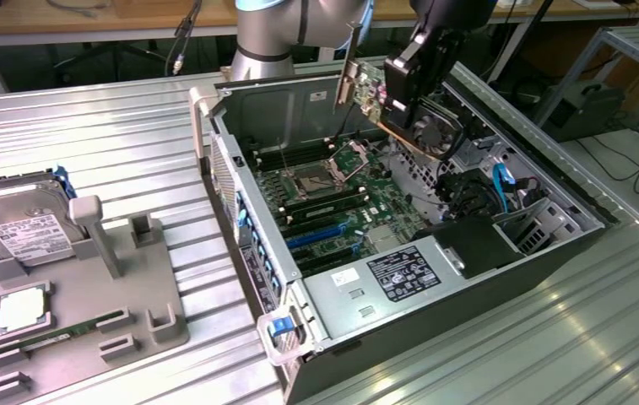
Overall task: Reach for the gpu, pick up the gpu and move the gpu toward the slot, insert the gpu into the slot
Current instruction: 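Insert the gpu into the slot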
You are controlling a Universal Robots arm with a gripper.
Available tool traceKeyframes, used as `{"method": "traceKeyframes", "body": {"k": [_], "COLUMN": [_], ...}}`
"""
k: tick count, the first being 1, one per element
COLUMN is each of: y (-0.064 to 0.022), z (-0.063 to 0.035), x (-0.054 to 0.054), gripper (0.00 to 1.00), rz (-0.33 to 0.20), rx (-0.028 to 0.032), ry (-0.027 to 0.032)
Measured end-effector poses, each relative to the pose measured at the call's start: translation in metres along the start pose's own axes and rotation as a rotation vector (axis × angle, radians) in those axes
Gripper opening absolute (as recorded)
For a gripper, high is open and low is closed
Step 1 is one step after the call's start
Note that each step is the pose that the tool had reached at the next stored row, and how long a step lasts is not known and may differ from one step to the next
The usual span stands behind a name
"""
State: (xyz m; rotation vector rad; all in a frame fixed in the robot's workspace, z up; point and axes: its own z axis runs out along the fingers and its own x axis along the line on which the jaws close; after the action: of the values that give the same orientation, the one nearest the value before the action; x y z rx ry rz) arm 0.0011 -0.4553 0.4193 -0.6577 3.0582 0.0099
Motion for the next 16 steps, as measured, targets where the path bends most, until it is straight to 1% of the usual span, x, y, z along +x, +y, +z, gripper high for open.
{"method": "traceKeyframes", "body": {"k": [16], "y": [0.0], "z": [0.0], "x": [0.0], "gripper": [0.28], "rz": [-0.302], "rx": [-0.0044], "ry": [0.001]}}
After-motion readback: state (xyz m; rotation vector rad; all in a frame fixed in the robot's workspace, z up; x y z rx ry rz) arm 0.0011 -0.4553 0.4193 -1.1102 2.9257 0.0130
